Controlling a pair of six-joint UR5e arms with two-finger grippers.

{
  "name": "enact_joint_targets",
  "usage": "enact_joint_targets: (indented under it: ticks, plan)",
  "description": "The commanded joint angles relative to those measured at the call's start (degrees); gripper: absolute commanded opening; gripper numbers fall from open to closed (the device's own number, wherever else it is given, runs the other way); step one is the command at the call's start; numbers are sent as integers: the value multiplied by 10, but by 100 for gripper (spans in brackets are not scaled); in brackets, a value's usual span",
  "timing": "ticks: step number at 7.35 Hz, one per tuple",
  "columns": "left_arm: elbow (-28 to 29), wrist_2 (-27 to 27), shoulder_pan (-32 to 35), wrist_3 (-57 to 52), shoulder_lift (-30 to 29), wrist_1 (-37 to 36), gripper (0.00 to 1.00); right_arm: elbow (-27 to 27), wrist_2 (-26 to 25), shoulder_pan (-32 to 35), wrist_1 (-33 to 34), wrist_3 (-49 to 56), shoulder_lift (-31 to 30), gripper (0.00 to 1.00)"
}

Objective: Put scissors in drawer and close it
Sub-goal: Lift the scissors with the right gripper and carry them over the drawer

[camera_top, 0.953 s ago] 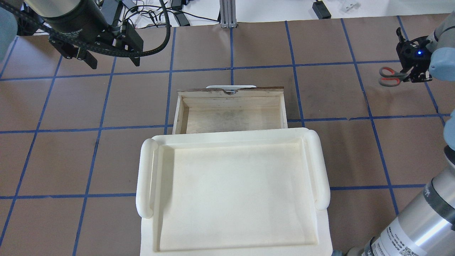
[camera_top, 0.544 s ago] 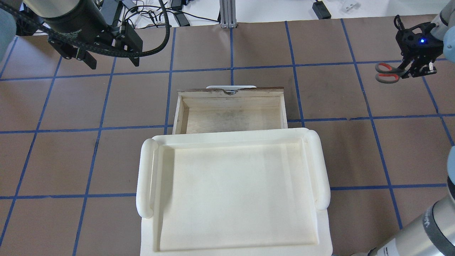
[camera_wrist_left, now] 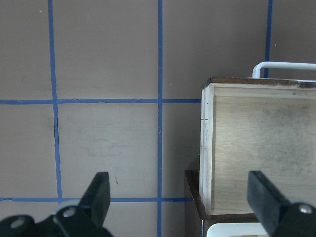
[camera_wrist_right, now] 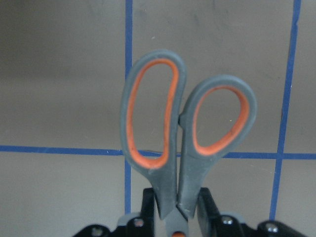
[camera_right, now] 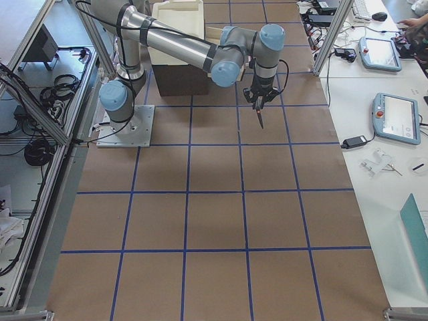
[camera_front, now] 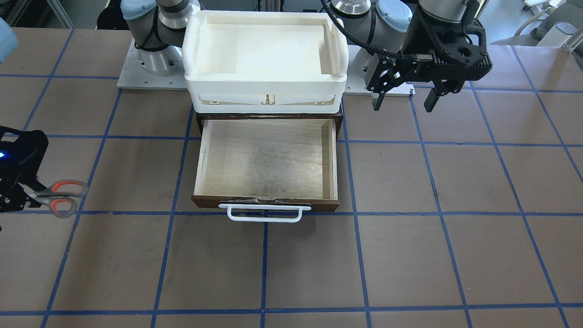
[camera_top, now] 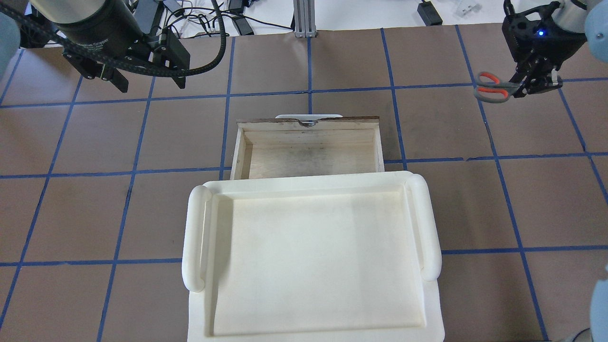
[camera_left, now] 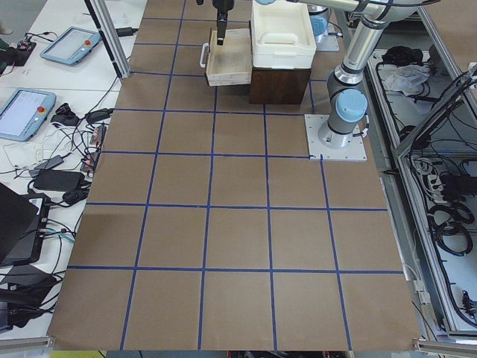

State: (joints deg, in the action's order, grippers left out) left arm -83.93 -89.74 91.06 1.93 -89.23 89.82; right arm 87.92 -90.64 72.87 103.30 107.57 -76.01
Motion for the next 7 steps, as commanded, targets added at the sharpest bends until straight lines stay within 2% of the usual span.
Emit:
enact_joint_targets:
  ticks: [1,2,5,7]
  plan:
    - [0,0,0,0,-1,0,100,0,-4,59,-24,-110,-13,0]
    - [0,0,0,0,-1,0,100,-1,-22,99,-23,-116,-19,0]
    - [0,0,1,0,-1,0,100,-1,-37,212,-28,-284,-23,0]
    - [0,-1,1,0,-1,0,100,0,-23,250,-26,-303,-21,0]
